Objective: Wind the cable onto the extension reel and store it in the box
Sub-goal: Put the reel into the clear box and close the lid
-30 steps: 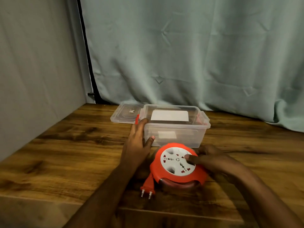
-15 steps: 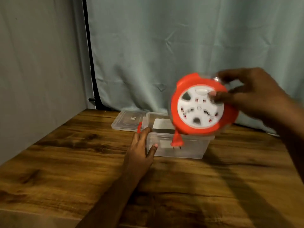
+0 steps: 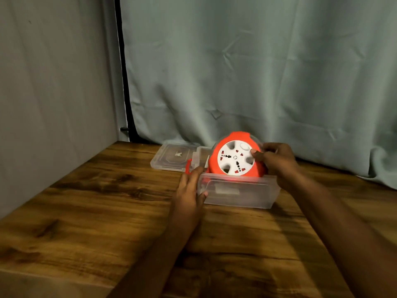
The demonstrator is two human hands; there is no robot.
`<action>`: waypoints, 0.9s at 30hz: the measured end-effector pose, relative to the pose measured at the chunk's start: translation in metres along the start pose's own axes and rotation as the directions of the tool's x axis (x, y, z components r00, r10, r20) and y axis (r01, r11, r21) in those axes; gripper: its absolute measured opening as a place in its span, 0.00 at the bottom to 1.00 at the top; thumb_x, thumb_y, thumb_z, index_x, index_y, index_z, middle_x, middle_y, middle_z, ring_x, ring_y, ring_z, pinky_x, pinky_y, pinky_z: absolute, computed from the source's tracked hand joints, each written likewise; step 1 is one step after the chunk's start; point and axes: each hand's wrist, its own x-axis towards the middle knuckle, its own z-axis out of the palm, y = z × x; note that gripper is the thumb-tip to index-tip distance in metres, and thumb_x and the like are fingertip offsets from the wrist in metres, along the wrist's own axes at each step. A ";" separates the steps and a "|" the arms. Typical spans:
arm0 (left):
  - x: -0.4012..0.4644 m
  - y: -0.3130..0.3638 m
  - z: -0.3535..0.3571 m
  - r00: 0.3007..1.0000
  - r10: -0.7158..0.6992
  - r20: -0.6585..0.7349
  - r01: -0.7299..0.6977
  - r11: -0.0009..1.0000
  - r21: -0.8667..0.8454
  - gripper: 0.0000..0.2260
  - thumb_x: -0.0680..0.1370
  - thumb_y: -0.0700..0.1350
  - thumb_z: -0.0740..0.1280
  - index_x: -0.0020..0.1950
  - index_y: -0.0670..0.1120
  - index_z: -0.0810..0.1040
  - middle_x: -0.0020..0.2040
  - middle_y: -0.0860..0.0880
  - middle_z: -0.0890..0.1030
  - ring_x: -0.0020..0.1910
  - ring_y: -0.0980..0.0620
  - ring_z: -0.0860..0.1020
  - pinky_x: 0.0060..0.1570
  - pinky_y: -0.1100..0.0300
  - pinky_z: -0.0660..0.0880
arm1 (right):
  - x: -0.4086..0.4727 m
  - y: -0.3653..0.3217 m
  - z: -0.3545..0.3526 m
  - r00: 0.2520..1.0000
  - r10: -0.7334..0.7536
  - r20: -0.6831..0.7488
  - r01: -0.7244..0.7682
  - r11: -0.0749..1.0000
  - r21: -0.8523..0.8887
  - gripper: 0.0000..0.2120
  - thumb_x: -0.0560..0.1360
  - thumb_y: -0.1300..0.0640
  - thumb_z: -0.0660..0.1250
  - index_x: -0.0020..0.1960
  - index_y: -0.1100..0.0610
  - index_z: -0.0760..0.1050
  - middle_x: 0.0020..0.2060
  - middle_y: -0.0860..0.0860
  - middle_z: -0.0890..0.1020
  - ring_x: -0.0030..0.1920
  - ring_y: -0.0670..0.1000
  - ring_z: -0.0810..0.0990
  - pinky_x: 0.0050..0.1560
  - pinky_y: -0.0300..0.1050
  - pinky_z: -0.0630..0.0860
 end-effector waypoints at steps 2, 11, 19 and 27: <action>0.000 -0.002 0.001 1.000 -0.002 -0.006 0.002 1.000 -0.018 0.29 0.78 0.42 0.70 0.76 0.57 0.65 0.75 0.49 0.67 0.72 0.48 0.69 0.70 0.49 0.71 | 0.005 0.010 0.005 1.000 -0.024 0.008 0.025 0.993 -0.112 0.11 0.73 0.55 0.79 0.52 0.58 0.81 0.43 0.54 0.84 0.40 0.53 0.81 0.38 0.43 0.75; 0.000 -0.005 0.003 0.999 0.021 -0.030 -0.021 1.000 0.011 0.29 0.77 0.41 0.71 0.75 0.57 0.65 0.73 0.49 0.69 0.70 0.47 0.72 0.67 0.50 0.73 | -0.010 0.005 0.008 0.990 -0.116 0.076 0.130 0.573 -0.809 0.13 0.74 0.52 0.73 0.52 0.61 0.82 0.56 0.61 0.84 0.57 0.63 0.82 0.45 0.45 0.70; 0.000 -0.004 0.002 0.998 0.039 -0.043 -0.037 0.999 0.040 0.30 0.76 0.40 0.70 0.76 0.55 0.65 0.73 0.49 0.69 0.71 0.48 0.70 0.68 0.58 0.66 | -0.049 0.048 0.007 0.697 -0.654 -0.295 0.546 0.750 -0.373 0.18 0.78 0.57 0.64 0.66 0.54 0.83 0.63 0.54 0.85 0.67 0.53 0.81 0.66 0.48 0.78; -0.002 -0.001 -0.002 0.995 0.046 -0.093 -0.037 0.995 0.093 0.39 0.76 0.41 0.69 0.80 0.61 0.54 0.62 0.52 0.78 0.54 0.54 0.79 0.55 0.57 0.79 | -0.063 0.074 0.024 0.915 -0.058 -0.399 0.246 0.865 0.438 0.38 0.69 0.37 0.75 0.74 0.51 0.73 0.65 0.52 0.82 0.61 0.52 0.84 0.57 0.50 0.84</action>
